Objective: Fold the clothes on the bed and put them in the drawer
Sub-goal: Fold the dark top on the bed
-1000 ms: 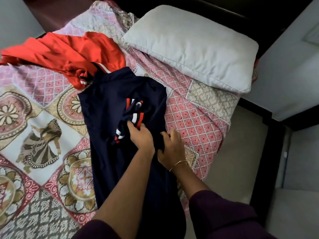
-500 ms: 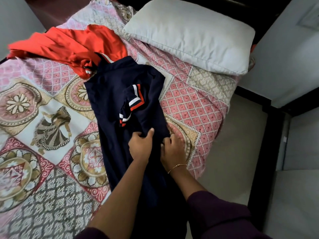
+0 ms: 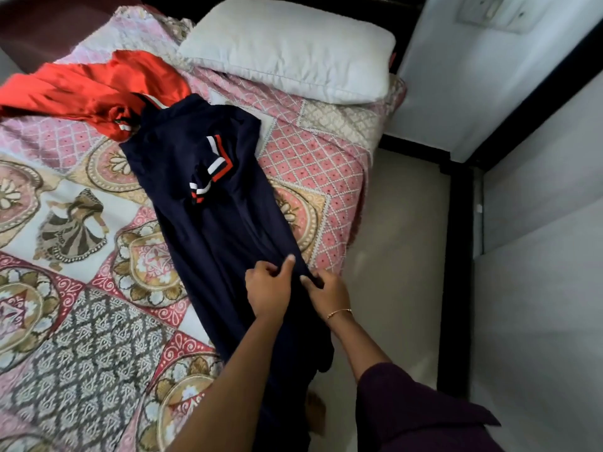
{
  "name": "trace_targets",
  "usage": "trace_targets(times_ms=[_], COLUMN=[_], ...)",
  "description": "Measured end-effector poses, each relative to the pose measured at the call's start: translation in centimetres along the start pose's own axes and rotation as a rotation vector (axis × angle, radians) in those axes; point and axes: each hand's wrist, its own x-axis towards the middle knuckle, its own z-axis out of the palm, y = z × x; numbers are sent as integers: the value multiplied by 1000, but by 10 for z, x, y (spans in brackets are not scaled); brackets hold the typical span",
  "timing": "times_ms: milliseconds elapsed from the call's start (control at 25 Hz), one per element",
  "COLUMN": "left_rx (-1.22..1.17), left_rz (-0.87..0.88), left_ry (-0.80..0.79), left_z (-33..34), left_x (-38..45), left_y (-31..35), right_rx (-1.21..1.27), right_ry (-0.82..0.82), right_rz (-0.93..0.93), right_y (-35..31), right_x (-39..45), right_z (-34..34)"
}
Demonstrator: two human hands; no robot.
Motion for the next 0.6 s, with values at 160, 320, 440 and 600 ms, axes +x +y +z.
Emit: trace_targets(times_ms=[160,320,440,600], left_rx=[120,-318,-517,-119], left_rz=[125,-160,-358,-131], left_ry=[6,209,236,13], left_z=[15,19,19,21], left_x=[-10,-23,-31,-54], left_y=[3,-2,-9,-20], right_rx=[198,119,112,308], right_ry=[-56,-45,-24,-275], right_rz=[0,79,100,164], right_y=[3,21,23,37], right_x=[-9,-8,-13,-28], right_z=[-22,-34,-33,-33])
